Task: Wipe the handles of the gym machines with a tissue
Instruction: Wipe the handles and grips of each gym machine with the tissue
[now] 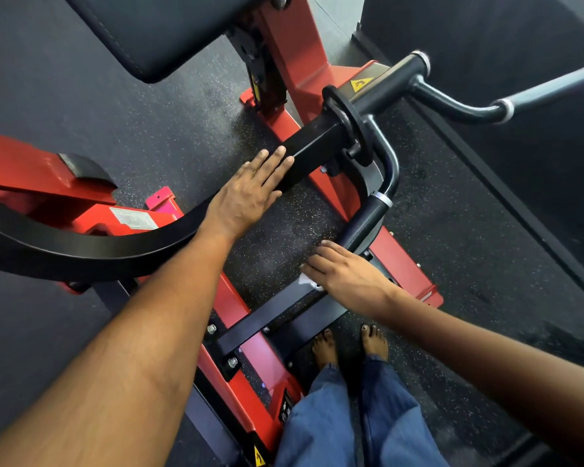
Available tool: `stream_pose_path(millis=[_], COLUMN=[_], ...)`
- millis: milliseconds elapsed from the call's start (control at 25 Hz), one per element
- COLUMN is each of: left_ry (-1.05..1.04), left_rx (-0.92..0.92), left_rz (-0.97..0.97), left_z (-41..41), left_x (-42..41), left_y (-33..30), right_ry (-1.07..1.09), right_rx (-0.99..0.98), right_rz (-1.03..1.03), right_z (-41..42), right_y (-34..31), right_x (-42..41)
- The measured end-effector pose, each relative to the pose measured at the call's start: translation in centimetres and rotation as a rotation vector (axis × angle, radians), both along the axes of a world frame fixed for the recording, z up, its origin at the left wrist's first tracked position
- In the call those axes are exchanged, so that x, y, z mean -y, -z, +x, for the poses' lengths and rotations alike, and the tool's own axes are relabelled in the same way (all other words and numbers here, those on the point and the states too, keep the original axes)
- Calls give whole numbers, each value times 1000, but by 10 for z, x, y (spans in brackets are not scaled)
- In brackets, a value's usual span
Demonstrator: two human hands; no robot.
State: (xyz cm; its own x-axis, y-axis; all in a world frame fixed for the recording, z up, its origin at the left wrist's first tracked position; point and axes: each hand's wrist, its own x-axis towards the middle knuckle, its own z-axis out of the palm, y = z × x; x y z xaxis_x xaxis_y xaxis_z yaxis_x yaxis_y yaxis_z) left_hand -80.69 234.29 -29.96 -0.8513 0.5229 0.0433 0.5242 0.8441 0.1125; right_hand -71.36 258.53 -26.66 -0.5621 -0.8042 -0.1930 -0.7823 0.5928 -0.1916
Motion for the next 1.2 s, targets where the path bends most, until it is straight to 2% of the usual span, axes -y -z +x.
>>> stream_pose_path(millis=[80, 200, 240, 280, 360, 400, 440, 520, 560, 600, 680, 760, 800, 840, 920, 1040, 1120, 1200], left_ry=[5, 4, 2, 1, 0, -2, -2, -1, 1, 3, 3, 1, -2, -4, -2, 2, 1, 4], left_rx=[4, 3, 3, 0, -7, -7, -5, 1, -1, -2, 2, -4, -2, 4, 10, -12, -23, -33], left_rz=[-3, -1, 3, 5, 5, 2, -2, -8, -10, -10, -8, -16, -18, -18, -17, -8, 4, 0], left_z=[-1, -2, 0, 2, 2, 1, 0, -1, -1, 0, 2, 2, 0, -1, -1, 1, 1, -1], left_x=[-2, -3, -2, -1, 0, -1, -1, -1, -1, -1, -1, -1, -1, -1, -1, -3, -2, 0], left_y=[0, -2, -1, -1, -1, -2, -3, -3, -3, -2, -1, -1, -2, -4, -4, -2, -2, -3], right_ry=[37, 368, 399, 323, -41, -141, -121, 197, 386, 455, 305, 32, -19, 20, 254, 613, 676, 611], right_rx=[-9, -100, -118, -115, -84, -67, -37, -14, -69, -104, -132, -26, 28, 25, -104, -154, -133, -95], right_rz=[-52, -87, -80, -57, -80, -55, -20, 6, -25, -20, -12, -3, 8, 6, -56, -152, -153, -121], right_z=[5, -18, -19, -13, 8, 7, -6, -40, -49, -47, -24, -12, -21, -37, -58, -24, -1, -22], right_y=[1, -1, -3, -1, 5, 4, -1, -12, -16, -17, -10, -11, -16, -18, -16, -4, 5, 4], right_x=[-44, -75, -64, -50, -29, -28, -33, -49, -52, -50, -29, -11, -9, -14, -38, -69, -64, -51])
